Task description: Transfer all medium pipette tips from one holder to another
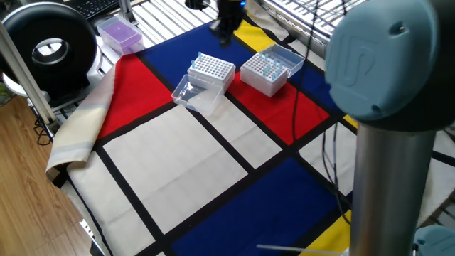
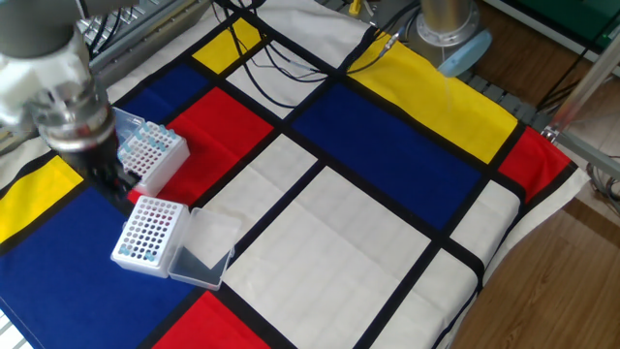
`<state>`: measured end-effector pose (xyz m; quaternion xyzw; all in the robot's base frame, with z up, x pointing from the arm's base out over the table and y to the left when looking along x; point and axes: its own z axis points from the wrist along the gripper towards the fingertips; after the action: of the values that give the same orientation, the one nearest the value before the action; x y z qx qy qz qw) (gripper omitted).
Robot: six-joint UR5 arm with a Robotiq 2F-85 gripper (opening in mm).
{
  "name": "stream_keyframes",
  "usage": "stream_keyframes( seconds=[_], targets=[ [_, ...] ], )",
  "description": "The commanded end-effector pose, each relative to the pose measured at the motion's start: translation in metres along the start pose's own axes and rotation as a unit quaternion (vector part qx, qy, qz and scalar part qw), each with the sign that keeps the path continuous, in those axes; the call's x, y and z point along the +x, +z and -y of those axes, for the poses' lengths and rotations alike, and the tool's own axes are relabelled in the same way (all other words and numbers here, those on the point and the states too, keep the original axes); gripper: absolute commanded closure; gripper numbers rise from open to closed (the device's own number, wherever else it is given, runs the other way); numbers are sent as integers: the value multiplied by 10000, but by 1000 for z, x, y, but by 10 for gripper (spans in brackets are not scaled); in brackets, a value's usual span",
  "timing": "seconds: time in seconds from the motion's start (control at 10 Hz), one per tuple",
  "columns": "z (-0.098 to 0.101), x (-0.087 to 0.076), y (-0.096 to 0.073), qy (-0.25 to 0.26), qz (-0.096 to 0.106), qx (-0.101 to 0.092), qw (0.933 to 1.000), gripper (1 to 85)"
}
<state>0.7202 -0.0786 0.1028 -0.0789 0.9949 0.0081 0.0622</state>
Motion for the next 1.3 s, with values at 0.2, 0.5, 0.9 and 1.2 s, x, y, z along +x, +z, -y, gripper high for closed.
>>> stream_keyframes(
  seconds=[0.2,0.5,0.9,1.2],
  targets=[
    [-27,-46,19,-404,214,-37,9989,547],
    [-26,-53,25,-432,251,10,9987,547],
    [-28,-53,33,-404,278,30,9988,550],
    [-32,-48,33,-359,285,38,9989,557]
  ],
)
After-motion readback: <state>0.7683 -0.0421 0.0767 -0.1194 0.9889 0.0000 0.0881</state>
